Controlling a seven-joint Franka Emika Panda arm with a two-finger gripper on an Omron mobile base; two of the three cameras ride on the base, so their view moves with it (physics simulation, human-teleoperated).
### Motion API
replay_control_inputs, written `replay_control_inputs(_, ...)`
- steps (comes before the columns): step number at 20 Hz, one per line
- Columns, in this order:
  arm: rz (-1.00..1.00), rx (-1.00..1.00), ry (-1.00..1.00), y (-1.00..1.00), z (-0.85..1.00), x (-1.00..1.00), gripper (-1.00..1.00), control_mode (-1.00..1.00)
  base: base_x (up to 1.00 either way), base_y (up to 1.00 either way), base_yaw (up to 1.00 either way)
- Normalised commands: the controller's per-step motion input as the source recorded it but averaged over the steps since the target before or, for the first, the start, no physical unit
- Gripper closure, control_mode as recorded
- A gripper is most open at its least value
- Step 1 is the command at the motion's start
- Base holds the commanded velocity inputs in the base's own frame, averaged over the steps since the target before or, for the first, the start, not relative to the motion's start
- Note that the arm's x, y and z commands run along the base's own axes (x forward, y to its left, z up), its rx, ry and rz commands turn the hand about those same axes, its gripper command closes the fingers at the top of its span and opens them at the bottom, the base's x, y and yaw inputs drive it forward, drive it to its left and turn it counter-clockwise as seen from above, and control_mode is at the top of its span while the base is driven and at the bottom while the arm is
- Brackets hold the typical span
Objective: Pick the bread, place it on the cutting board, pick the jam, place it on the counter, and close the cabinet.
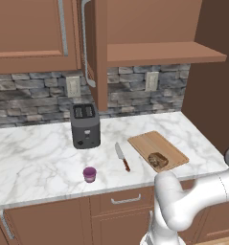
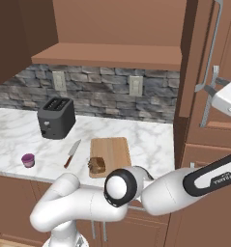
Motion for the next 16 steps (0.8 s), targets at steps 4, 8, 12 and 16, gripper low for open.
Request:
replay_control_inputs(4,0.06,0.0,0.0,0.0,0.0,0.0,-1.0,-1.0,0.0,0.0,0.0)
replay_control_inputs(8,0.07,0.0,0.0,0.0,0.0,-0.02,-1.0,-1.0,0.0,0.0,0.0)
replay_control_inputs(12,0.07,0.0,0.0,-0.02,0.01,-0.03,-1.0,-1.0,0.0,0.0,0.0)
replay_control_inputs(16,0.05,0.0,0.0,-0.17,0.01,0.0,-1.0,-1.0,0.0,0.0,0.0)
